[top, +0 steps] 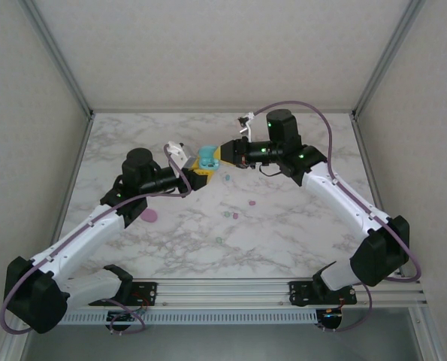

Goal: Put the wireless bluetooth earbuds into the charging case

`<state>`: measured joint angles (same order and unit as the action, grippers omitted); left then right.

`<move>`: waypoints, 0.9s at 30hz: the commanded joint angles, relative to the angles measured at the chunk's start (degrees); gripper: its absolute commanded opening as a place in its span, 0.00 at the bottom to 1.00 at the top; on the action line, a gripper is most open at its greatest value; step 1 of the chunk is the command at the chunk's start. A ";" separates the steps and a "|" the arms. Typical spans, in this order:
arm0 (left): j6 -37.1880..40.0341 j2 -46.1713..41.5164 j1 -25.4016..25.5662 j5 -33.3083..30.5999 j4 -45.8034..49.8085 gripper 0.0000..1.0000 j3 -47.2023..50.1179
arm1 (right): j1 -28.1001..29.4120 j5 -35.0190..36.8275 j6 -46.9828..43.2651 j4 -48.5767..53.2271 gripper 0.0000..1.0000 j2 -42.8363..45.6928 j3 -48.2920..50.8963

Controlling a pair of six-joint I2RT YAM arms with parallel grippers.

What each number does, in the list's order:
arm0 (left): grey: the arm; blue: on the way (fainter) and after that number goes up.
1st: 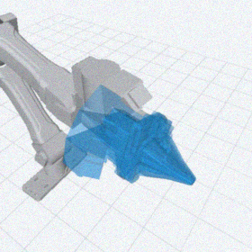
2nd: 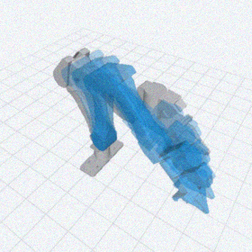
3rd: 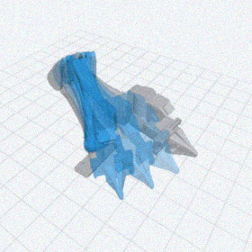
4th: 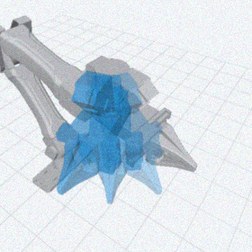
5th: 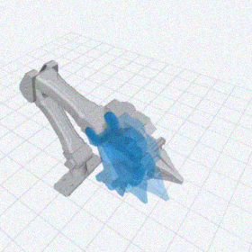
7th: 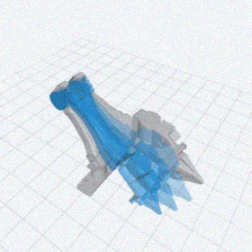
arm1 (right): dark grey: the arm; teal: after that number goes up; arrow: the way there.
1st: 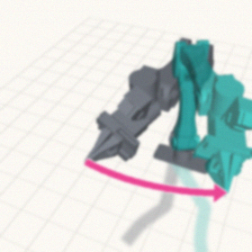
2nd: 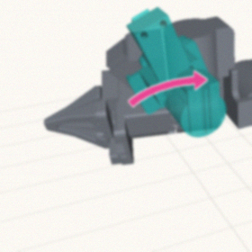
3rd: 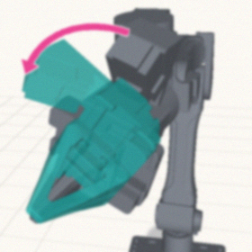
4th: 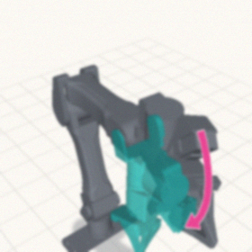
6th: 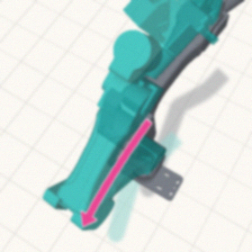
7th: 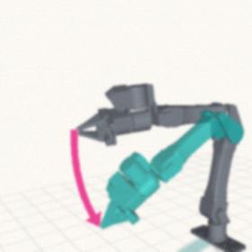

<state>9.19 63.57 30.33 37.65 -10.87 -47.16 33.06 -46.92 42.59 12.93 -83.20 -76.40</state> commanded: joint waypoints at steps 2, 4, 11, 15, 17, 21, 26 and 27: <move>-1.02 -0.20 0.61 2.32 -4.13 0.29 -2.11 | 0.76 2.02 -1.32 -0.24 0.19 1.55 -0.82; -1.09 -0.18 0.61 2.26 -4.21 0.29 -2.13 | 0.87 2.44 -1.84 -0.07 0.19 1.55 -1.01; -1.99 0.26 0.70 2.23 -5.37 0.29 -2.34 | 1.48 3.72 -2.09 -2.41 0.18 2.15 0.11; -1.81 0.37 0.80 2.34 -4.95 0.29 -2.37 | 1.49 5.18 -0.69 -5.74 0.18 3.38 1.81; -1.90 0.42 0.87 2.33 -4.82 0.29 -2.43 | 1.55 5.28 -0.53 -6.33 0.18 3.46 2.05; -1.96 0.33 0.92 2.21 -5.12 0.29 -2.42 | 1.55 5.92 -2.37 -3.55 0.18 3.06 1.70; -2.08 0.34 0.87 2.08 -5.21 0.29 -2.59 | 1.57 6.23 -5.76 0.60 0.19 3.13 0.77; -2.08 0.38 0.90 2.08 -5.21 0.29 -2.51 | 1.64 6.21 -6.33 1.42 0.20 2.97 0.41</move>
<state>7.70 63.92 30.55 37.69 -13.04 -47.68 34.06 -42.39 39.55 11.07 -80.97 -75.31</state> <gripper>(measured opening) 0.358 0.199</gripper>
